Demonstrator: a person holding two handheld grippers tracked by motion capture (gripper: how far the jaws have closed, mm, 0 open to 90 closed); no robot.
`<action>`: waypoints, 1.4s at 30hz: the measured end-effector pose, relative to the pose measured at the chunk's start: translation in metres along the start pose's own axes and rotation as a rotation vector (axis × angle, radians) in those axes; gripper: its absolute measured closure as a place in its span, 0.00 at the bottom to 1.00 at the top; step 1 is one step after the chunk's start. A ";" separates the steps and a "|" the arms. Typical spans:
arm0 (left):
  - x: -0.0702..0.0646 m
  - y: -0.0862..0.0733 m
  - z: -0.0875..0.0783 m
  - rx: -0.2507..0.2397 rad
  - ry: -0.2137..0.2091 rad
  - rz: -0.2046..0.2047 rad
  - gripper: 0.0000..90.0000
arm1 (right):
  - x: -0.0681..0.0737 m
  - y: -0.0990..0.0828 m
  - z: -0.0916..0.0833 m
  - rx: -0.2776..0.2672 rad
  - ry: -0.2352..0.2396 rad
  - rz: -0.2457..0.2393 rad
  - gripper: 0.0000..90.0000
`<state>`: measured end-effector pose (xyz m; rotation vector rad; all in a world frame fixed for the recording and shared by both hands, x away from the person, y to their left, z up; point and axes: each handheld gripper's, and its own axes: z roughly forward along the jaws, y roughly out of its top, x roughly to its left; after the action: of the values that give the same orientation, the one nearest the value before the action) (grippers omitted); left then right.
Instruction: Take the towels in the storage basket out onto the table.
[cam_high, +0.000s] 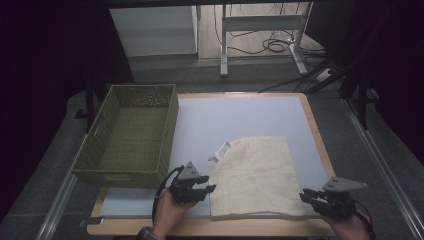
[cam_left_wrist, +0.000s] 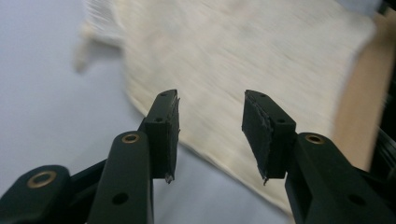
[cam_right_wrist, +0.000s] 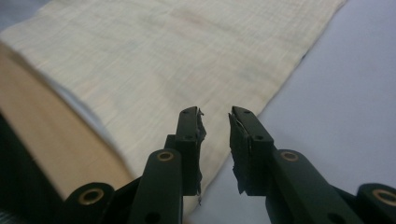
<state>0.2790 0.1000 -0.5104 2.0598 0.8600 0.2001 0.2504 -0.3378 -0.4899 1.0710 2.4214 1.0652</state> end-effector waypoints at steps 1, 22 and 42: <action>0.005 0.004 0.003 -0.005 0.009 -0.002 0.63 | -0.003 0.004 0.005 0.002 -0.002 0.000 0.81; 0.066 0.049 0.084 0.099 0.112 -0.035 0.76 | -0.073 0.082 0.092 -0.002 -0.103 0.065 0.76; 0.095 0.101 0.056 0.090 0.324 0.002 0.90 | -0.087 0.086 0.102 -0.019 -0.116 0.105 0.75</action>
<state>0.4249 0.0847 -0.4819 2.1456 1.0788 0.5155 0.4068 -0.3097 -0.5000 1.2308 2.2825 1.0255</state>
